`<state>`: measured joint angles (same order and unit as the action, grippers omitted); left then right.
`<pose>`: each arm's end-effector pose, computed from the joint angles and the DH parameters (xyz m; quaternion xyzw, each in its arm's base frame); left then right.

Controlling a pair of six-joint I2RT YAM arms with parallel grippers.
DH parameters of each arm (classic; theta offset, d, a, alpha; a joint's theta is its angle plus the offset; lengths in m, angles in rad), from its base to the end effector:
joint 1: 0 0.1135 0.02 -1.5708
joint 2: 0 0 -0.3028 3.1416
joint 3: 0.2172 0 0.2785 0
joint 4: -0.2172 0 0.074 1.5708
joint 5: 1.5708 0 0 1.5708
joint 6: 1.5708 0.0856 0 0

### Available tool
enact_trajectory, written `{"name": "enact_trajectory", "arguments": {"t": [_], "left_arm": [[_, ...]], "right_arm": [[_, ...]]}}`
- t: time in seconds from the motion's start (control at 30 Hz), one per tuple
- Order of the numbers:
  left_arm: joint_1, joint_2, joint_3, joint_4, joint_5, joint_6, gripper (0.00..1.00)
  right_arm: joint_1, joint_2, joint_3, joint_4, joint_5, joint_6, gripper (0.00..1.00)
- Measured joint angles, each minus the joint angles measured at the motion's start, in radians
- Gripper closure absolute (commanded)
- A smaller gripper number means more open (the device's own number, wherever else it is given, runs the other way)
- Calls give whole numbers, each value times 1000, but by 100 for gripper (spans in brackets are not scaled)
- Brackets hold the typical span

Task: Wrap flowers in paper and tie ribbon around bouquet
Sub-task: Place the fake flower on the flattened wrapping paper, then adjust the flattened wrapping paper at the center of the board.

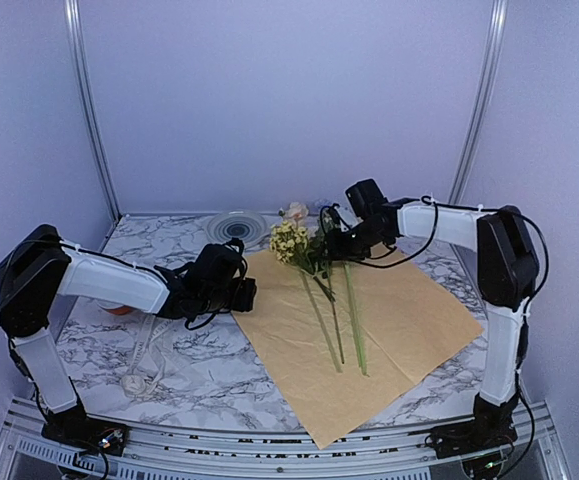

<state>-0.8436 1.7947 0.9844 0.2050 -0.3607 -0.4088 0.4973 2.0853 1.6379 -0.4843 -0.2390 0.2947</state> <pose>0.3183 -0.3123 0.1654 0.1066 0.8688 -0.1389 0.4631 0.4596 0.2725 0.1874 -0.1326 0.9340 0.2247 0.2441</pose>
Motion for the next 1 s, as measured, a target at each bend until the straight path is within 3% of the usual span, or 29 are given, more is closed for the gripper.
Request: {"name": "enact_trajectory", "arguments": {"t": [0.27,0.47,0.63,0.87,0.9,1.0], "left_arm": [[64,15,20,-119,22,55,25],[226,87,117,-187,75,44,17],[320,86,113,-183,164,-19,16],[309,137,63,-30,406,-152,26],[305,148,65,0,435,-170,30],[292,163,61,54,472,-206,54]], "right_arm": [[-99,-394,-350,-3,49,-34,49],[-348,-410,-539,-3,105,-47,49],[-433,-386,-601,6,119,-60,49],[-439,-310,-610,67,126,-59,49],[-439,-309,-608,81,125,-60,49],[-439,-297,-608,112,126,-57,49]]}}
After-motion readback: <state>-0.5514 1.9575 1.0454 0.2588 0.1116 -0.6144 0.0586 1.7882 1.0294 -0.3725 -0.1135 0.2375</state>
